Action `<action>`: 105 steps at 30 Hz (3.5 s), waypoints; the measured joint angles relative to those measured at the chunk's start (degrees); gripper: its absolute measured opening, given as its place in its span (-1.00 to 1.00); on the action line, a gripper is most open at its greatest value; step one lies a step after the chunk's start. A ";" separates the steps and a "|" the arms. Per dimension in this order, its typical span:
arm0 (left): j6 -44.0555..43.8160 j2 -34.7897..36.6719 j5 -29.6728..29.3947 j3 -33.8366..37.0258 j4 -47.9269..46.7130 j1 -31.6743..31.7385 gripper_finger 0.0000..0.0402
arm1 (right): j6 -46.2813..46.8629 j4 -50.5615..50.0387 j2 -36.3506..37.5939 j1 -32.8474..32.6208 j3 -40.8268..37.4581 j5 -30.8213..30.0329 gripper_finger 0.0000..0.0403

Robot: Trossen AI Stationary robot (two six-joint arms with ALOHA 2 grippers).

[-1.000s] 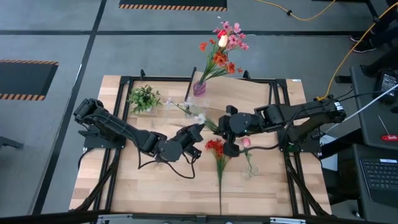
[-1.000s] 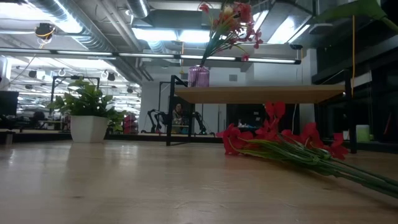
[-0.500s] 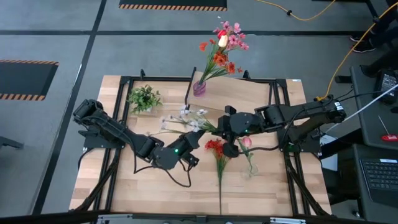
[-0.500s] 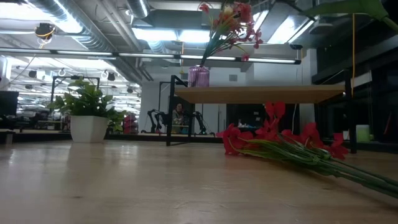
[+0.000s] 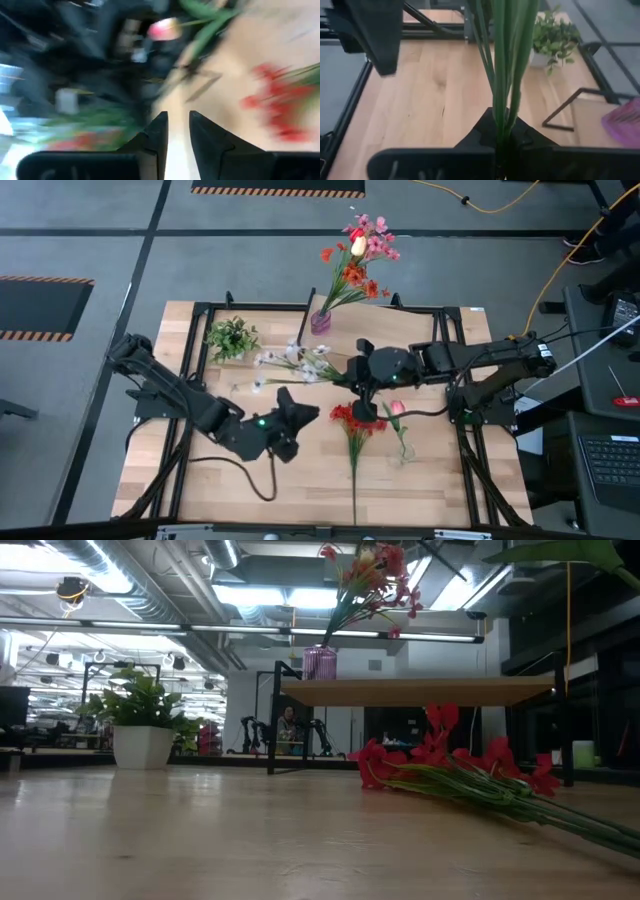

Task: Pick and place flowers into a vace then onto a shelf
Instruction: Put the white flowers into the transparent vase

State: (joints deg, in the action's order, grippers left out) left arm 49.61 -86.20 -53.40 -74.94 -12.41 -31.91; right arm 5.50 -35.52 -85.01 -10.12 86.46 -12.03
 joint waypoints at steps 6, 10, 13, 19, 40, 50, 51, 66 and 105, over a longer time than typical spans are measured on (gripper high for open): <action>-22.07 4.71 11.39 4.45 -10.40 3.92 -0.82 | -4.35 2.38 0.54 1.49 -0.02 0.35 -0.99; -27.34 7.55 13.33 11.23 -6.00 6.67 -0.97 | -6.07 3.83 2.19 3.29 0.00 3.12 -0.99; -29.50 9.92 13.78 18.03 0.05 9.02 -0.98 | -7.42 4.48 3.44 4.03 -0.47 3.15 -0.99; -28.88 13.85 16.61 31.45 17.65 12.78 -0.99 | -8.83 8.40 8.08 4.57 -5.74 2.85 -0.99; -31.41 15.63 23.36 37.40 30.63 15.57 -0.99 | -6.05 22.66 36.39 -11.59 -26.80 -6.80 -0.99; -31.80 15.61 23.10 37.40 32.22 15.57 -0.99 | -4.01 22.75 35.76 -24.25 -26.82 -18.40 -0.99; -32.20 15.61 23.12 37.40 32.35 15.57 -0.99 | -3.48 22.79 35.32 -25.71 -26.82 -21.23 -0.99; -34.09 15.59 23.09 37.40 32.37 15.57 -0.98 | 5.57 24.00 26.27 -46.71 -26.84 -51.48 -0.99; -38.52 15.57 28.69 37.40 32.33 15.53 -0.97 | 48.66 3.75 1.52 -53.45 -26.82 -78.08 -1.00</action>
State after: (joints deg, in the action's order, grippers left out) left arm 11.09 -70.63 -24.71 -37.54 19.93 -16.38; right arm 54.16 -31.77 -83.49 -63.57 59.64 -90.11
